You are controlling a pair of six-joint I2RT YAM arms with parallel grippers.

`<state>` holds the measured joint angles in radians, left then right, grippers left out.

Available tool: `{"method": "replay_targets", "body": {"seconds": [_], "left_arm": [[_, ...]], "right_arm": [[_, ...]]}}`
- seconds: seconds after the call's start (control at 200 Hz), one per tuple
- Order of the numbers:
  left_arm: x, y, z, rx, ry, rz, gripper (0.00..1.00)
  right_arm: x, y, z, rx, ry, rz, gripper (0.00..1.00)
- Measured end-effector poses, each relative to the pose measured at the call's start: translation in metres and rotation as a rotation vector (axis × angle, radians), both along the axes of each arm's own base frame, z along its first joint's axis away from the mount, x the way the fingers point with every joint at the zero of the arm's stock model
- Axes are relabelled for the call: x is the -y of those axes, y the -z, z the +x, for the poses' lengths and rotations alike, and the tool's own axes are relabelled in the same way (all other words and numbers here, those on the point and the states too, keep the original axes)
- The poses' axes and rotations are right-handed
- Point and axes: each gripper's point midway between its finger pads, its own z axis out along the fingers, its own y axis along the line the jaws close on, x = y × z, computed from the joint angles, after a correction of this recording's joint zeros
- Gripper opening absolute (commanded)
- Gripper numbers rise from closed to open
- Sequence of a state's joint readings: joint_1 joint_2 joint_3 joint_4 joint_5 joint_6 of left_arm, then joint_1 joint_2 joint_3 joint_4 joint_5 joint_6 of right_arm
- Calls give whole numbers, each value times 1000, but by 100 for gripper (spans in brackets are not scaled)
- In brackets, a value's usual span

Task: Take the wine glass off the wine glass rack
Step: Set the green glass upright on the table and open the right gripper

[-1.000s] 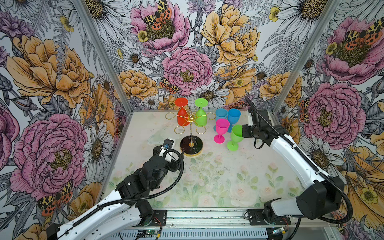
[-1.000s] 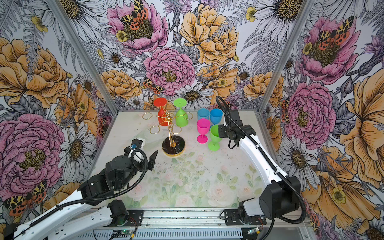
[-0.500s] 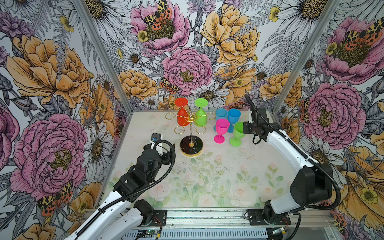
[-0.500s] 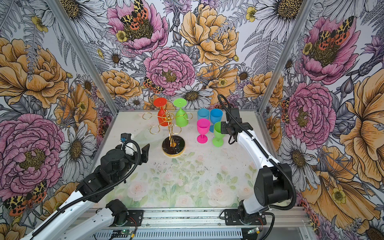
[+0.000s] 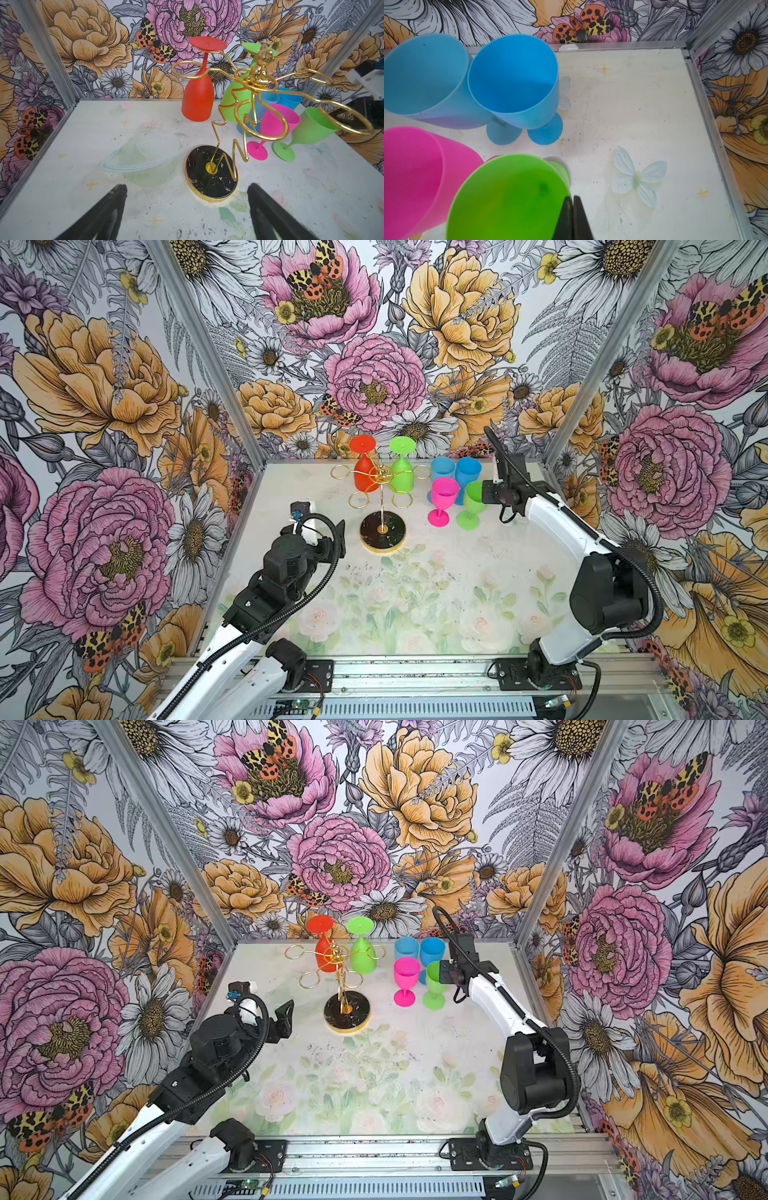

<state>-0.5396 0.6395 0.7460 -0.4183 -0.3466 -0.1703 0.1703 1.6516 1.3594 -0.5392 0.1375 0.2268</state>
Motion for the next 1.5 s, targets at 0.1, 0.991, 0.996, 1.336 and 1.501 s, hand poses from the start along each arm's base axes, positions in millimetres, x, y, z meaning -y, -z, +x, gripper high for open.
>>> {"method": "replay_targets", "body": {"seconds": [0.1, 0.991, 0.996, 1.336, 1.501], "left_arm": [[-1, -1, 1, 2, -1, -11, 94], [1, -1, 4, 1, 16, -36, 94], [0, -1, 4, 1, 16, -36, 94], [1, -1, 4, 1, 18, -37, 94], [1, 0, 5, -2, 18, -36, 95]], "right_arm": [[-1, 1, 6, 1, -1, 2, 0], [-8, 6, 20, 0, -7, 38, 0], [-8, 6, 20, 1, -7, 38, 0], [-14, 6, 20, -2, -25, 64, 14], [-16, 6, 20, -3, -30, 74, 20]]}}
